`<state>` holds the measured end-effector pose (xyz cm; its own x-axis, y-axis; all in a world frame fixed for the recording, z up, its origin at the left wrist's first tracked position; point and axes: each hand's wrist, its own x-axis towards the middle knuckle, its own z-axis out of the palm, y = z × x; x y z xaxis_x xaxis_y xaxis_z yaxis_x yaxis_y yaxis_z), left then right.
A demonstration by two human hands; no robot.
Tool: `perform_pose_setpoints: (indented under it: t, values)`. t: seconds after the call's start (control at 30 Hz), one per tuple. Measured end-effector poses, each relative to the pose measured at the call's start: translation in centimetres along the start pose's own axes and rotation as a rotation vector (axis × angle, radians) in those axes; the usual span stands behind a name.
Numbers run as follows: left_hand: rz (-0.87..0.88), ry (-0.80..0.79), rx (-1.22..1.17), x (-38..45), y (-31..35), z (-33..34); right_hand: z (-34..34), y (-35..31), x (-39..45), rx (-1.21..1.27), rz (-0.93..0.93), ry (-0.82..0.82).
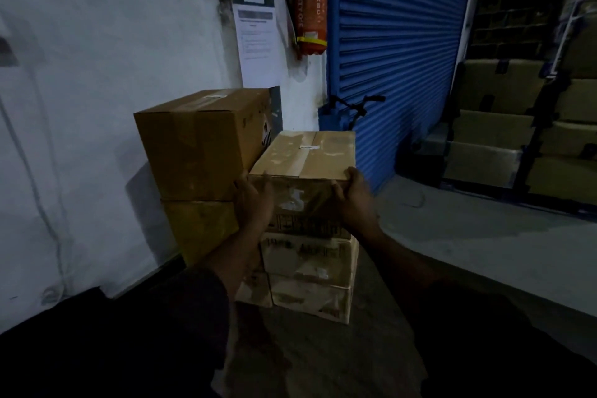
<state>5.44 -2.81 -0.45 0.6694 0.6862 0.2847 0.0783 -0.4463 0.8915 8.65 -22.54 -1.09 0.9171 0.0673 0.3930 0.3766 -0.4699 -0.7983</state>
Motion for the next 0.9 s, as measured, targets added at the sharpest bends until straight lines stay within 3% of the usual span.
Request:
perform_pose_setpoints:
  t: [0.3, 0.43, 0.57, 0.9]
  values:
    - [-0.089, -0.042, -0.048, 3.2, -2.0, 1.7, -0.8, 0.5, 0.3, 0.111, 0.054, 0.097]
    - [-0.011, -0.054, -0.162, 1.1, 2.8, 0.9, -1.9, 0.2, 0.5, 0.118, 0.014, 0.126]
    - [0.050, -0.044, -0.272, 0.5, 5.9, 1.6, -4.1, -0.6, 0.3, 0.146, -0.007, 0.248]
    - [0.213, -0.241, -0.300, -6.3, 10.6, 6.4, -12.2, 1.0, -5.0, 0.128, 0.098, 0.616]
